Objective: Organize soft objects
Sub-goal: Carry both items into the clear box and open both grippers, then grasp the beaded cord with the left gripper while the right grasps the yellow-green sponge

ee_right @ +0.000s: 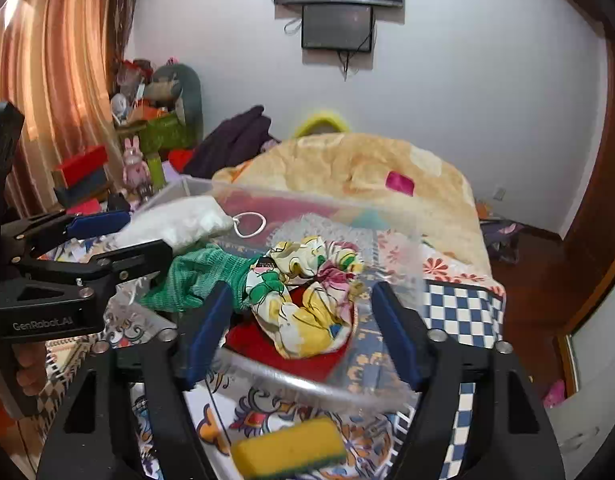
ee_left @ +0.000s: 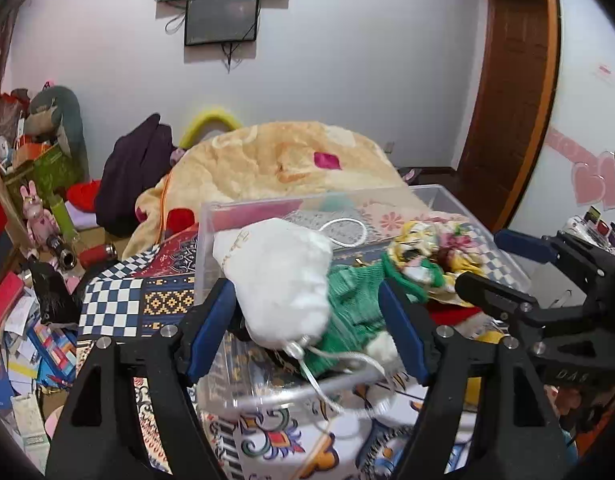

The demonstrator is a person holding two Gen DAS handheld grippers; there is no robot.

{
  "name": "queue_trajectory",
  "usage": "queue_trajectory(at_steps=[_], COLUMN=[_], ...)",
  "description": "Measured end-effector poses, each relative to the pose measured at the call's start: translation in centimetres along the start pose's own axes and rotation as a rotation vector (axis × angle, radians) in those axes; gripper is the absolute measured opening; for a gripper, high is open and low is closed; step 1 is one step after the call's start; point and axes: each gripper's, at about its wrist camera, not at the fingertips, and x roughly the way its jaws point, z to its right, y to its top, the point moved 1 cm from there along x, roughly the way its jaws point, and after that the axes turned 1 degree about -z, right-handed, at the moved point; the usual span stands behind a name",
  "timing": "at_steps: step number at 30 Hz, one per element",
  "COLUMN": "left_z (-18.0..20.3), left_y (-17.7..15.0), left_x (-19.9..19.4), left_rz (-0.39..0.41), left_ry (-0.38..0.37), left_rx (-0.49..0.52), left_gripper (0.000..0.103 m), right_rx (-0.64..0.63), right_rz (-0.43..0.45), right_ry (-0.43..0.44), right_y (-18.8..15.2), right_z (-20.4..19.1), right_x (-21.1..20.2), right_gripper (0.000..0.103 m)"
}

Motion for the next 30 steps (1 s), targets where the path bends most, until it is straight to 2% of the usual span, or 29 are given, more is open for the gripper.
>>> queue_trajectory(at_steps=[2,4,6,12,18,23,27,29,30], left_z=[0.3,0.7,1.0,1.8,2.3,3.9,4.9,5.3,5.4], left_y=[-0.4,-0.9,-1.5,-4.5,-7.6,-9.4,-9.9,-10.1,-10.1], left_x=[-1.4,-2.6,-3.3,-4.0,-2.8,-1.1,-0.2,0.2,0.4], left_rz=[0.03,0.05,0.054,-0.006,-0.114,-0.184,-0.204,-0.207,-0.213], left_ry=[0.001,0.005,0.0,-0.023,-0.095,-0.102,-0.099,-0.107,-0.109], left_rx=[0.014,0.033,0.051,0.087,0.068,0.12,0.152,0.149,0.151], left_gripper=[0.083,0.094,0.096,0.097,0.097,0.096,0.096,0.09,0.083], right_rx=[-0.002,-0.005,-0.009,-0.032,-0.04,-0.033,-0.038,-0.041,-0.044], right_rz=[0.027,0.044,0.049,0.017,-0.059,-0.121,-0.152,-0.159,-0.16], right_ry=[-0.003,0.0,0.008,0.016,0.019,0.036,0.051,0.058,0.057], right_y=[-0.3,-0.7,-1.2,-3.3,-5.7,-7.0,-7.2,-7.2,-7.2], right_z=[0.1,0.1,0.0,-0.3,0.0,0.2,0.4,0.4,0.3], right_x=[-1.3,-2.3,-3.0,-3.6,-2.5,-1.0,0.0,0.2,0.3], right_gripper=[0.077,0.082,0.083,0.083,0.083,0.083,0.081,0.08,0.075])
